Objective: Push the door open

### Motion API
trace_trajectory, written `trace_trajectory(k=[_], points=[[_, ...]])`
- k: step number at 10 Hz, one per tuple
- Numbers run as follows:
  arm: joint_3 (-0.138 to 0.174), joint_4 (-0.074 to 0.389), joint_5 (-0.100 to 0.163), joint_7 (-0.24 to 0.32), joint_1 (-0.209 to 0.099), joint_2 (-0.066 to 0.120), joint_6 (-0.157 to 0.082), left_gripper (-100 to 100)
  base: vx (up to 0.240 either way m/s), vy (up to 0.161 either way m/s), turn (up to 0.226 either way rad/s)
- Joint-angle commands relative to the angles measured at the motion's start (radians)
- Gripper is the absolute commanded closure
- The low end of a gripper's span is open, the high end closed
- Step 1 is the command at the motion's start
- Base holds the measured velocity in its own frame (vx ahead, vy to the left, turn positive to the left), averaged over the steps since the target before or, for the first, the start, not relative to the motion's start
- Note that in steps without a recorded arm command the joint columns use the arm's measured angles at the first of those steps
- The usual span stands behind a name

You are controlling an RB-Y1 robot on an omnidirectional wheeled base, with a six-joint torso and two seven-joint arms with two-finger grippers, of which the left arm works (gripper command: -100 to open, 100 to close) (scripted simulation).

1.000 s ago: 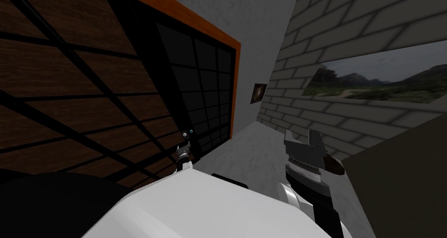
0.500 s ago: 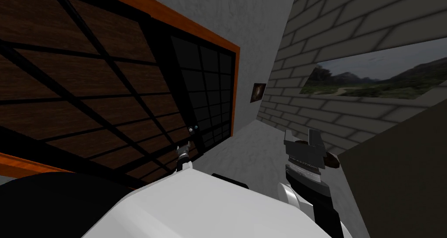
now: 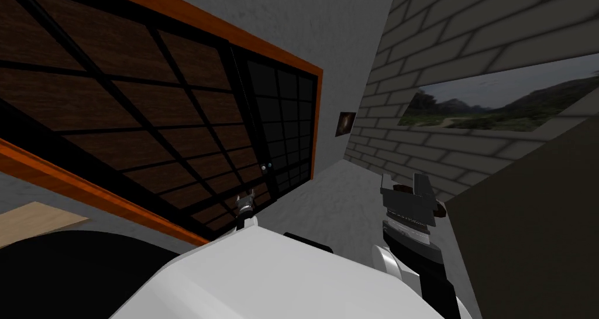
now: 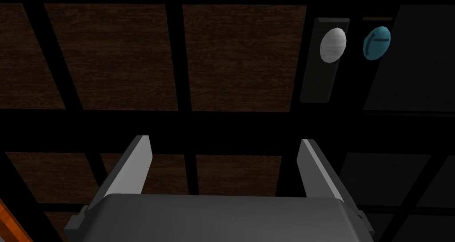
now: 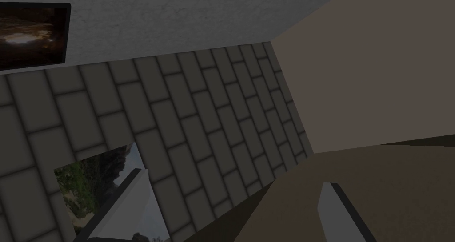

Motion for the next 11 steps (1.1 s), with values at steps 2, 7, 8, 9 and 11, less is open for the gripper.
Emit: trace_trajectory(k=[2, 7, 8, 9, 11], points=[[-0.003, -0.002, 0.004, -0.003, 0.004, 0.001, -0.001, -100, -0.213, 0.066, 0.026], [-0.009, -0.007, 0.013, -0.010, 0.011, 0.003, -0.002, -100, -0.207, 0.055, 0.023], [-0.010, -0.008, 0.014, -0.012, 0.013, 0.004, -0.002, -100, -0.187, 0.100, 0.023], [-0.013, -0.010, 0.018, -0.015, 0.016, 0.005, -0.002, -100, -0.208, 0.102, 0.036], [-0.018, -0.013, 0.024, -0.020, 0.021, 0.006, -0.003, -100, -0.180, 0.083, 0.039]])
